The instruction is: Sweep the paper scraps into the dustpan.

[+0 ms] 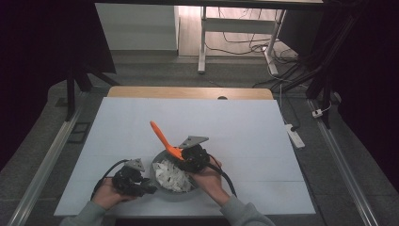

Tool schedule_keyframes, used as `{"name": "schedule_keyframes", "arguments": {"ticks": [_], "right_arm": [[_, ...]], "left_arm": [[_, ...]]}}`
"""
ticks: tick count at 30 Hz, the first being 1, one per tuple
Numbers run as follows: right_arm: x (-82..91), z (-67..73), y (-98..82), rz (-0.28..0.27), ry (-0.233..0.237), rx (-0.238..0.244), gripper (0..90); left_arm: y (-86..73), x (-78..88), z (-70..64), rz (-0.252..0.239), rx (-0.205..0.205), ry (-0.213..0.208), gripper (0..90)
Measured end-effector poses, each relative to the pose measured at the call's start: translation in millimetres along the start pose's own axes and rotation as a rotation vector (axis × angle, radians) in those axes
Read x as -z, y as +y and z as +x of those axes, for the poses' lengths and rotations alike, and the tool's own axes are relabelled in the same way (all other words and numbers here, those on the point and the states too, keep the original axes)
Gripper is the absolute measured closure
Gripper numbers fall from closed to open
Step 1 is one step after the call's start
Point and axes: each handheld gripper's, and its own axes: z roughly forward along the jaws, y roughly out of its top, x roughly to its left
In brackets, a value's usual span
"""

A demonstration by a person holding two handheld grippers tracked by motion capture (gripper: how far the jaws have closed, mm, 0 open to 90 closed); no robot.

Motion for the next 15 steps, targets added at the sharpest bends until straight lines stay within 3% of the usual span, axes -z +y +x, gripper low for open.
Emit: {"name": "schedule_keyframes", "arguments": {"ticks": [1,7,15], "right_arm": [[4.3,-1.0,1.5,-0.013,-0.019,0.008,70.3],[26.9,-14.7,6.2,-0.077,-0.032,-0.029,70.3],[33.7,-23.7,5.1,-0.084,-0.024,-0.061,70.3]], "left_arm": [[-0.2,-0.2,0.2,-0.001,0.001,-0.001,61.2],[-0.7,-1.2,1.2,-0.005,0.005,-0.003,61.2],[-1.6,-1.9,2.1,-0.007,0.008,-0.004,61.1]]}}
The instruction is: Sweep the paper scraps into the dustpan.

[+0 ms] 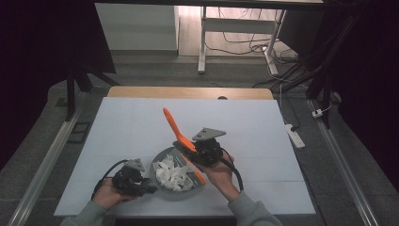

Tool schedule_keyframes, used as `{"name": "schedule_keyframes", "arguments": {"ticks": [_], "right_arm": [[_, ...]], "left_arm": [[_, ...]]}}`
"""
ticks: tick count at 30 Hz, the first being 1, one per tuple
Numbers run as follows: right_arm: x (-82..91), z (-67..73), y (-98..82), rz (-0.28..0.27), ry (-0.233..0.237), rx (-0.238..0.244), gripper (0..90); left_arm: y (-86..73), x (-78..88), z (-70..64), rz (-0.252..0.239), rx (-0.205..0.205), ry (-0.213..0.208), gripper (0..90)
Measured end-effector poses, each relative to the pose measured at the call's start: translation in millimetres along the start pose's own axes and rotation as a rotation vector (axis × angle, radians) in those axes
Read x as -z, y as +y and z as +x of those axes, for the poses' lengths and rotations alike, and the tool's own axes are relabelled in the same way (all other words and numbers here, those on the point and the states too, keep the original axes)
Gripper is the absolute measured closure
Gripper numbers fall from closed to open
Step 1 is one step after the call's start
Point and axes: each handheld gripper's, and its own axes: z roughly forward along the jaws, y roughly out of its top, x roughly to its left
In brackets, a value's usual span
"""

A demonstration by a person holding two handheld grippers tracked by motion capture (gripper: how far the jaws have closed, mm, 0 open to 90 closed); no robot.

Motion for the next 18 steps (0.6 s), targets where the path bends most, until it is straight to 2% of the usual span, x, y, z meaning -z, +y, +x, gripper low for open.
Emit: {"name": "schedule_keyframes", "arguments": {"ticks": [6,18], "right_arm": [[0.0,-12.5,-4.4,0.005,-0.020,-0.031,70.3],[11.8,-33.4,-10.1,-0.008,-0.048,-0.090,70.3]], "left_arm": [[-0.8,0.1,0.4,-0.006,-0.001,0.005,61.1],[-2.6,-1.5,-0.1,-0.021,-0.002,0.005,61.2]]}}
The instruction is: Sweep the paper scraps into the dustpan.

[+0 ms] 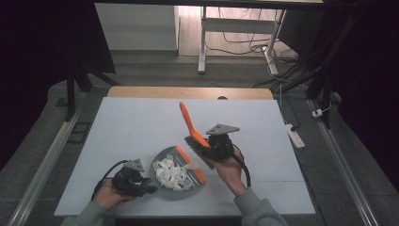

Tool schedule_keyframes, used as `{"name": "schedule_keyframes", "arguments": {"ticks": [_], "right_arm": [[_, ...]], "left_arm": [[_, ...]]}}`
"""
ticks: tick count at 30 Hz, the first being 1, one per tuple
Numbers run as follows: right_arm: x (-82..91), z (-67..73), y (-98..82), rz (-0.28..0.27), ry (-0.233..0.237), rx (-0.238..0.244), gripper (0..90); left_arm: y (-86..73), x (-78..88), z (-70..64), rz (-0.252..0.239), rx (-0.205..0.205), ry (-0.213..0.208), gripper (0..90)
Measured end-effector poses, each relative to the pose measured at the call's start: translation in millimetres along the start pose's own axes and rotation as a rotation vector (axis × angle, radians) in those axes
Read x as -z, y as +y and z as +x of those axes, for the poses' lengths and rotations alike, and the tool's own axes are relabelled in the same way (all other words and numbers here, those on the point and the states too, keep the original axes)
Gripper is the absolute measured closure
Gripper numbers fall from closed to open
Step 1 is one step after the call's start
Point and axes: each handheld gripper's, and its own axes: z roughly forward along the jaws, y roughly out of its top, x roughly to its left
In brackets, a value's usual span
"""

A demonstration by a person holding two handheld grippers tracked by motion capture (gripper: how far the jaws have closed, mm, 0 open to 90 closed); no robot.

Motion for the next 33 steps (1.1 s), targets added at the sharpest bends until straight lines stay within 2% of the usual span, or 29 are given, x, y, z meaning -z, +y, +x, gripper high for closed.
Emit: {"name": "schedule_keyframes", "arguments": {"ticks": [3,4,7,9,14,16,19,21,23,25,26,27,28,30,33], "right_arm": [[2.3,-3.1,0.1,0.003,0.021,-0.020,70.3],[2.3,-3.4,0.3,0.015,0.012,-0.010,70.3],[-3.4,-8.3,-3.4,0.068,-0.038,0.014,70.3],[-9.8,-15.0,-9.4,0.092,-0.097,0.026,70.3],[-27.2,-30.1,-25.9,0.178,-0.157,0.029,70.3],[-27.7,-29.0,-27.5,0.167,-0.138,0.007,70.3],[-29.1,-16.8,-28.4,0.171,-0.087,-0.018,70.3],[-31.7,-4.2,-28.1,0.173,-0.071,-0.014,70.3],[-34.9,10.4,-26.4,0.167,-0.028,-0.020,70.3],[-37.1,28.6,-23.0,0.156,-0.003,0.006,70.3],[-37.5,35.5,-21.0,0.149,0.027,0.012,70.3],[-37.2,40.7,-19.2,0.135,0.069,-0.002,70.3],[-36.1,45.6,-17.4,0.121,0.089,0.001,70.3],[-31.7,52.9,-13.8,0.094,0.085,0.037,70.3],[-22.2,50.9,-9.3,0.051,0.080,0.050,70.3]], "left_arm": [[-0.2,-0.5,0.1,0.002,0.001,0.000,61.2],[-0.2,-0.5,0.0,0.001,0.001,0.000,61.2],[-0.2,-0.6,-0.1,0.001,0.000,0.002,61.2],[-0.2,-0.6,-0.3,0.002,0.001,0.003,61.2],[0.2,-1.2,-0.2,0.003,0.002,0.003,61.2],[0.1,-1.4,-0.5,0.001,0.003,0.004,61.2],[0.2,-2.0,-1.3,0.000,0.008,0.004,61.2],[0.5,-2.7,-1.7,-0.002,0.012,0.005,61.2],[0.8,-2.9,-1.9,-0.002,0.013,0.007,61.2],[0.6,-2.7,-1.9,-0.004,0.016,0.006,61.2],[0.5,-2.8,-2.0,-0.006,0.016,0.007,61.2],[0.5,-2.8,-2.1,-0.005,0.014,0.007,61.2],[0.4,-2.8,-2.1,-0.006,0.014,0.007,61.2],[0.2,-2.8,-2.0,-0.007,0.014,0.006,61.2],[0.1,-2.8,-1.9,-0.008,0.016,0.003,61.2]]}}
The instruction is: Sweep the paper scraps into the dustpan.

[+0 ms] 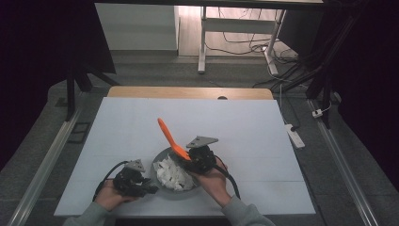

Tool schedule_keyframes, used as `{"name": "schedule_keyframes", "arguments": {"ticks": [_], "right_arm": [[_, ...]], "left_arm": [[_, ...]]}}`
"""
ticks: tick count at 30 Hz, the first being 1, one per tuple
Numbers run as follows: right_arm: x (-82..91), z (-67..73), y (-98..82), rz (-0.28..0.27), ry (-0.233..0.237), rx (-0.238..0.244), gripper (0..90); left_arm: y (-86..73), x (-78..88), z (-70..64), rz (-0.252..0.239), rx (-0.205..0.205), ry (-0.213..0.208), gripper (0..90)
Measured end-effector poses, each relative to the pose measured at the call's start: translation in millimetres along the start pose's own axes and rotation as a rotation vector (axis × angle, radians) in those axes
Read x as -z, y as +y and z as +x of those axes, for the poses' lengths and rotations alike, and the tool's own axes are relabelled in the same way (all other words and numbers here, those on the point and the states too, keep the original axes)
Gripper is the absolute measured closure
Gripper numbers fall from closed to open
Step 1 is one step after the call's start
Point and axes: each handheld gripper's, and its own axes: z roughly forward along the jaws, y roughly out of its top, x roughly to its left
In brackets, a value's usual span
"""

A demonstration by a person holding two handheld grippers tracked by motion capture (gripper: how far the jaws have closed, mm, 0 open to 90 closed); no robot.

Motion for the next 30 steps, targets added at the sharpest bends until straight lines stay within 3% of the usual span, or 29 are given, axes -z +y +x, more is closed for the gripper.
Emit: {"name": "schedule_keyframes", "arguments": {"ticks": [6,9,14,30], "right_arm": [[29.6,-5.2,13.8,-0.077,0.000,0.018,70.3],[37.2,-4.3,18.9,-0.088,0.015,0.027,70.3],[37.2,-6.7,18.9,-0.080,0.021,0.023,70.3],[42.2,-36.4,8.5,-0.098,-0.006,-0.032,70.3]], "left_arm": [[0.1,0.1,0.5,0.002,-0.004,0.002,61.2],[0.0,0.1,0.3,0.001,-0.004,0.002,61.2],[-0.1,0.5,0.5,-0.003,-0.003,0.001,61.2],[-2.8,7.1,3.6,-0.074,0.037,0.037,61.2]]}}
